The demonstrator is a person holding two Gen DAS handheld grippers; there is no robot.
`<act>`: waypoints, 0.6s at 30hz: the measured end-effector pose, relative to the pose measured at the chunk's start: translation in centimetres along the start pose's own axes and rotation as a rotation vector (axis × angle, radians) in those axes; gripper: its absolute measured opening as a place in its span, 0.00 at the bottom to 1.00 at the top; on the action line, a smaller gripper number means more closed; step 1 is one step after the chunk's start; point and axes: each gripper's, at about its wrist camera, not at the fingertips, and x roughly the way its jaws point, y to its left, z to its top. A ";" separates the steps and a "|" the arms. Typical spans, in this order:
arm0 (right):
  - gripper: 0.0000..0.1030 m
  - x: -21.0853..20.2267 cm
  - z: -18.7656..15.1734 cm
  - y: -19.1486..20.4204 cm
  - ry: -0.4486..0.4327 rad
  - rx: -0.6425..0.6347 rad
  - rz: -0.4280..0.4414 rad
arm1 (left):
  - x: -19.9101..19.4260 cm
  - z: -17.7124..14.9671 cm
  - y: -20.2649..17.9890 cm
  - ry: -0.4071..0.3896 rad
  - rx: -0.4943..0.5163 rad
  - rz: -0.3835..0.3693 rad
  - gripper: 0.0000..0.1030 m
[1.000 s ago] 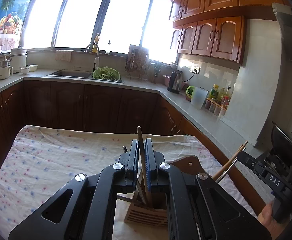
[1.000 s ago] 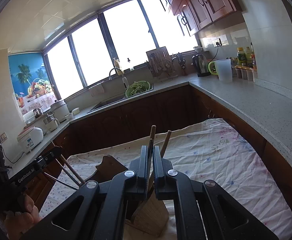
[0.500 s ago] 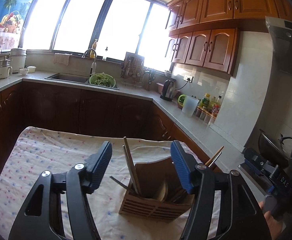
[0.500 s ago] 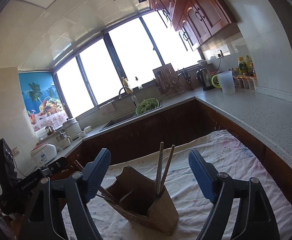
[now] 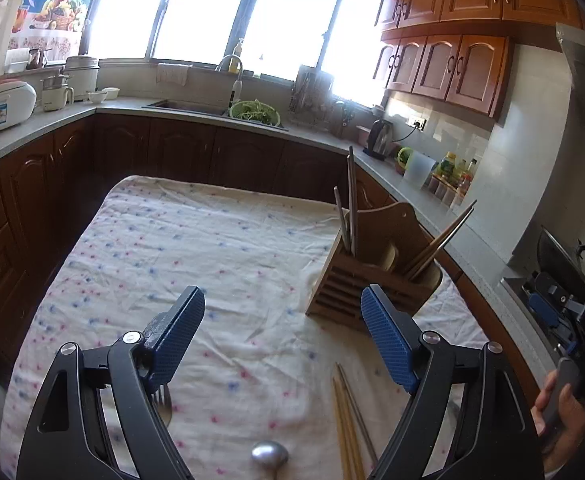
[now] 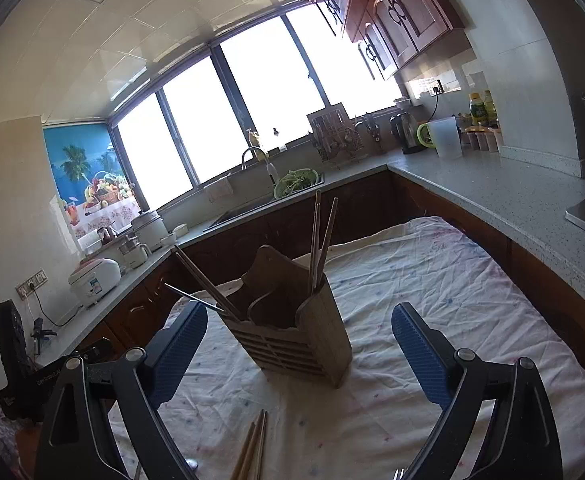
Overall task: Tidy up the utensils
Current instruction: 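Move both open tools back down to the spoon and chopsticks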
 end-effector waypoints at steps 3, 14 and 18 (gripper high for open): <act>0.92 -0.6 -1.4 0.1 0.030 -0.001 -0.002 | -0.7 -2.3 1.0 0.039 -0.005 0.015 0.80; 0.92 -1.3 -5.8 1.2 0.131 -0.040 -0.001 | -1.7 -7.5 2.7 0.137 -0.039 0.050 0.80; 0.87 -0.9 -6.6 1.9 0.158 -0.064 0.005 | -1.6 -8.1 2.3 0.157 -0.023 0.058 0.80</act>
